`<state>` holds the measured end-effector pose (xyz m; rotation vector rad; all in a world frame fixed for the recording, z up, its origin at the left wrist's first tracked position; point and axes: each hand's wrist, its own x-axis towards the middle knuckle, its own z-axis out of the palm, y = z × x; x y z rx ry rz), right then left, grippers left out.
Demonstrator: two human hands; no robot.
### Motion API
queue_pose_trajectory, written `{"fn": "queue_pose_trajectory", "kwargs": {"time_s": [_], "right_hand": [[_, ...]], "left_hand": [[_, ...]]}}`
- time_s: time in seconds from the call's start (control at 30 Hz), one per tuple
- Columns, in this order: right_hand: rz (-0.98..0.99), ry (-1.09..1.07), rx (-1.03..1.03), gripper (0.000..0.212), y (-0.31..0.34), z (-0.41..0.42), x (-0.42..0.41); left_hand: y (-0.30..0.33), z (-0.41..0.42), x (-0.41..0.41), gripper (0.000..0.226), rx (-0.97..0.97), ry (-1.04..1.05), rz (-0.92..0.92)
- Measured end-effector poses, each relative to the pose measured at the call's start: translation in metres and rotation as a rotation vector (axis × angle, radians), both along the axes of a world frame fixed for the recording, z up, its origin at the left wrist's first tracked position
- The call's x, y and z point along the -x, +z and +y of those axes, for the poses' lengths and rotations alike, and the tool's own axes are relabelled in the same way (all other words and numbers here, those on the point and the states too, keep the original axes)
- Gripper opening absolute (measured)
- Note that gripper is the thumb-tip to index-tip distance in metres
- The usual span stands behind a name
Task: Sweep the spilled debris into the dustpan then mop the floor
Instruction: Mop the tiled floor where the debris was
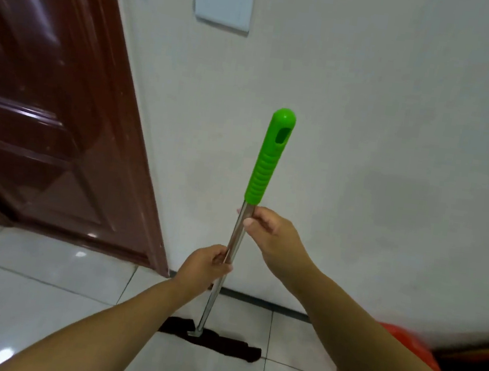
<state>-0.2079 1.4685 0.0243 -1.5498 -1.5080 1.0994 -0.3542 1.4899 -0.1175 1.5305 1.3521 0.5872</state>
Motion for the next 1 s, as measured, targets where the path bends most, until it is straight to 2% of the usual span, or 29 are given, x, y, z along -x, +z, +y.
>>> {"fn": "queue_pose_trajectory", "kwargs": {"time_s": [0.17,0.3,0.47,0.67,0.83,1.0], "right_hand": [[-0.097,0.088,-0.084,0.013,0.005,0.039,0.015],[-0.097,0.018,-0.135,0.019,0.009,0.066,0.024],[-0.083,-0.079,-0.071,0.018,-0.004,0.092,0.032],[-0.096,-0.171,-0.056,0.028,-0.017,0.113,0.040],[-0.059,-0.222,-0.058,0.016,-0.023,0.121,0.044],[-0.003,-0.256,-0.028,0.015,-0.021,0.123,0.052]], "left_hand": [[0.000,0.029,0.013,0.007,-0.008,-0.003,-0.017],[0.007,0.053,0.016,0.009,-0.040,-0.012,-0.032],[0.004,0.081,0.017,0.013,-0.025,-0.108,0.021],[-0.003,0.107,0.018,0.020,-0.036,-0.182,0.124],[-0.004,0.116,0.019,0.020,-0.063,-0.212,0.157],[-0.001,0.120,0.020,0.017,-0.089,-0.210,0.178]]}}
